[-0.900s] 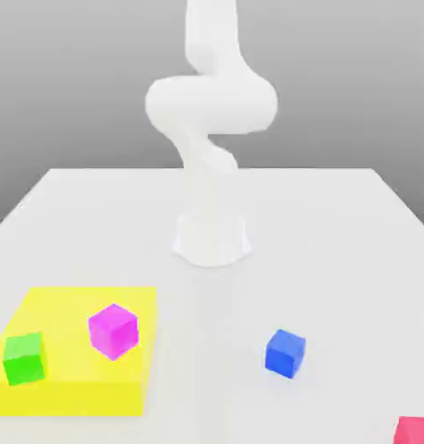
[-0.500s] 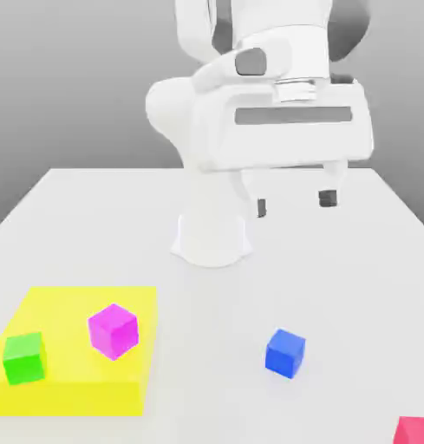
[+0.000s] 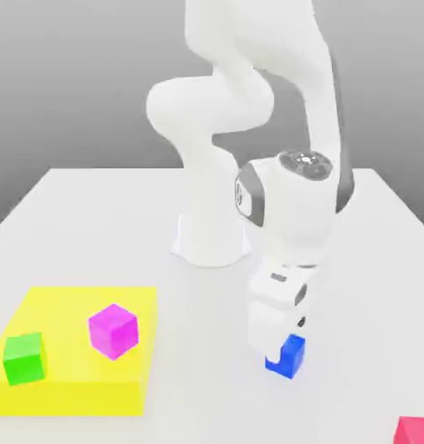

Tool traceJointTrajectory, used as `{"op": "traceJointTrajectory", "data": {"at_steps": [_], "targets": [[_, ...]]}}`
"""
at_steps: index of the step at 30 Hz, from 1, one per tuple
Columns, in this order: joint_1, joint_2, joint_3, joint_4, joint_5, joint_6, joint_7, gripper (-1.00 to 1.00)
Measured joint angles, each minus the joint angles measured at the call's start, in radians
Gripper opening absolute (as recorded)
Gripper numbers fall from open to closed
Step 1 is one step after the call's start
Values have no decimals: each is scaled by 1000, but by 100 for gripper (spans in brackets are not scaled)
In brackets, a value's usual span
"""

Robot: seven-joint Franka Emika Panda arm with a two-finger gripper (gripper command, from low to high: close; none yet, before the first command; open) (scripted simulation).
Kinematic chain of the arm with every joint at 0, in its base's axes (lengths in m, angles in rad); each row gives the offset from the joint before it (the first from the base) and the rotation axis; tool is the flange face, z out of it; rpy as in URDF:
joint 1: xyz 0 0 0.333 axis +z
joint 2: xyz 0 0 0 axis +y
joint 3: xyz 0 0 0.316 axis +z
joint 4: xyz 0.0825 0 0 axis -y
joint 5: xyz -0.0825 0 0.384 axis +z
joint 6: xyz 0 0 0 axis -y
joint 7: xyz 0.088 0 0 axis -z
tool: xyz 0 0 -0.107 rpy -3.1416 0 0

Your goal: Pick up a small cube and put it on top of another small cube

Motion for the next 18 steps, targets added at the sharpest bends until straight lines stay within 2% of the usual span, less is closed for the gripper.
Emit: {"op": "traceJointTrajectory", "data": {"at_steps": [1,8,15,18], "targets": [[0,20,1,4,1,16,0,-100],[-2,16,2,3,-3,12,2,-100],[-7,-212,-5,-38,-7,-176,9,-100],[-113,-294,-53,-11,-14,-282,68,-100]]}}
